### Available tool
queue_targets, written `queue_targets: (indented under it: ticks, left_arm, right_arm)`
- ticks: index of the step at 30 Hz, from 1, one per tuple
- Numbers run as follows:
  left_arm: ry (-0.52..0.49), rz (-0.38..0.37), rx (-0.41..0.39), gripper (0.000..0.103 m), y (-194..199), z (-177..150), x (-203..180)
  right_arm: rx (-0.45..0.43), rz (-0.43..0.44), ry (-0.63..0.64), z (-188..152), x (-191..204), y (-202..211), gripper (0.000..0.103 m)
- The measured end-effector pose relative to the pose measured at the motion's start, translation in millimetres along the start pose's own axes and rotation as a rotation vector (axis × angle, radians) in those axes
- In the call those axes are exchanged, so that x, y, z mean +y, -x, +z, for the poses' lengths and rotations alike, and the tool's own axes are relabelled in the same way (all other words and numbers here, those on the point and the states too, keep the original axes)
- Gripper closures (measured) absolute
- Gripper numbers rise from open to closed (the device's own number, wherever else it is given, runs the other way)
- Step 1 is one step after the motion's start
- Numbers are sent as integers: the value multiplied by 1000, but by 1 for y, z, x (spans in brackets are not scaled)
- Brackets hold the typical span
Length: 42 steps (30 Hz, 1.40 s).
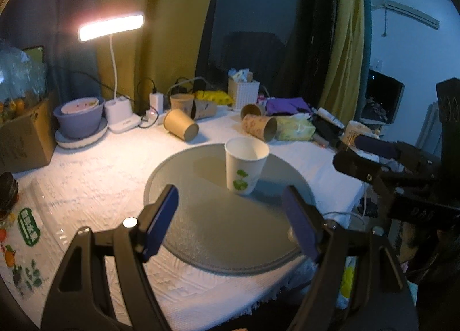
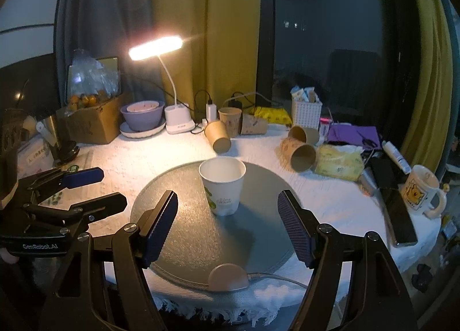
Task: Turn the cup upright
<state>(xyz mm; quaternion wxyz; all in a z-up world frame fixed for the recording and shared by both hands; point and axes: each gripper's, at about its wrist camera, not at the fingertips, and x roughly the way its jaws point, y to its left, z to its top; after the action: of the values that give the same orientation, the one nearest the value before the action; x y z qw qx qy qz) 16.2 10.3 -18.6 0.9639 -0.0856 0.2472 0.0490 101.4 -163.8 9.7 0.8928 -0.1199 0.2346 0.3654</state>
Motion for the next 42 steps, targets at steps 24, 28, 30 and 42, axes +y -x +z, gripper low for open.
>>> queue_targets:
  ticks: [24,28,30,42]
  left_arm:
    - [-52,12,-196,11,66,21,-7]
    - [-62,22,-225,11,71,22,-7]
    - [-69,29,-240,11,74,22,-7]
    - [-66,37,-261,11,79,21,-6]
  right_arm:
    - [-108,-30,30,19,8,57,28]
    - [-114,-32,34,19,8,61,28]
    - [-115,-32,35,20,8,61,28]
    - [-111,-27,34,19,11,61,28]
